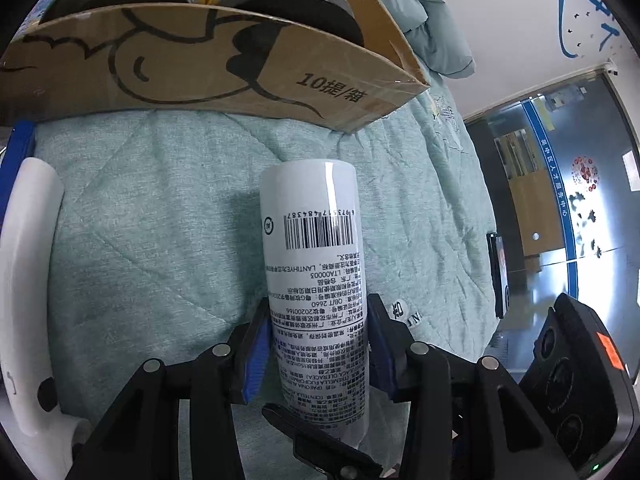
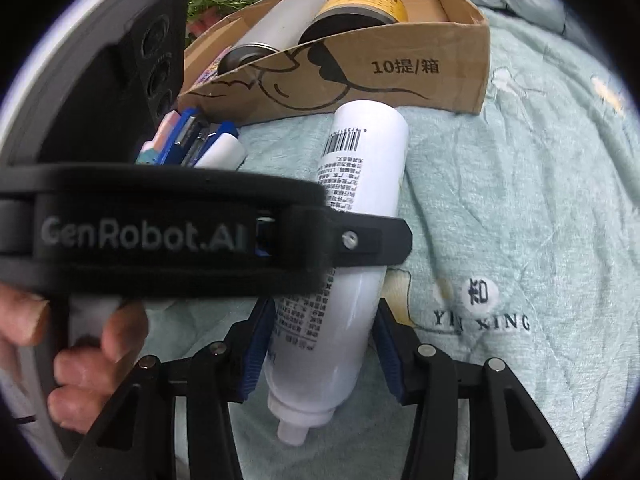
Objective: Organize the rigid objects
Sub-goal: 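Lift the white spray bottle upright and carry it over the box, then set the spray bottle upright beside the jar and open the left tool, then reach the left tool to the white handheld fan and grasp its head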
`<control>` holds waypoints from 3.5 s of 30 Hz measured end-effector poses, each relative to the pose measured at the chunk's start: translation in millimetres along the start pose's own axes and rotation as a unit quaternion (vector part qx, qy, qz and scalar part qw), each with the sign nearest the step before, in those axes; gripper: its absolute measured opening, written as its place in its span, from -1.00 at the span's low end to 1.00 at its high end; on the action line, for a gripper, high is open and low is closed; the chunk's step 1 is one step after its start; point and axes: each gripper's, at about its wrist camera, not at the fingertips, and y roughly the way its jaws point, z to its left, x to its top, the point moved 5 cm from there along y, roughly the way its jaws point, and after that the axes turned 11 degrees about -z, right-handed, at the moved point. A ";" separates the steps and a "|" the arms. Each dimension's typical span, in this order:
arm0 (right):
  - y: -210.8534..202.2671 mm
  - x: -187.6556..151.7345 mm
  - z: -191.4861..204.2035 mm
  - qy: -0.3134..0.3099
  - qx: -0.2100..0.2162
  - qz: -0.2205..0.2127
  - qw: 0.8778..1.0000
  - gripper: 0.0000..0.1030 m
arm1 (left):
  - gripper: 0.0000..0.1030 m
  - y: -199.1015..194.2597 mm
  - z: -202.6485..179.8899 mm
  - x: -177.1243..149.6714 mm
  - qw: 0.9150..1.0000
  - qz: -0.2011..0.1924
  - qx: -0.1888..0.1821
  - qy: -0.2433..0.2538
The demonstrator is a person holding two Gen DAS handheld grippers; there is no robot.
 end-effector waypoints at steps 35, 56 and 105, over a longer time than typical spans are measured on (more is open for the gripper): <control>-36.9 212.6 -15.7 -0.112 -0.017 -0.150 0.982 -0.14 | -0.19 -87.4 -104.4 230.1 0.983 -0.137 -0.024 0.121; 33.3 192.6 -75.9 -0.026 -0.068 -0.058 0.996 -0.16 | -0.15 22.4 -61.1 214.3 0.996 -0.052 -0.001 0.078; -43.0 8.9 96.6 -0.092 0.056 -0.129 0.986 0.99 | 0.86 -199.7 66.4 -67.1 0.961 -0.236 0.127 0.069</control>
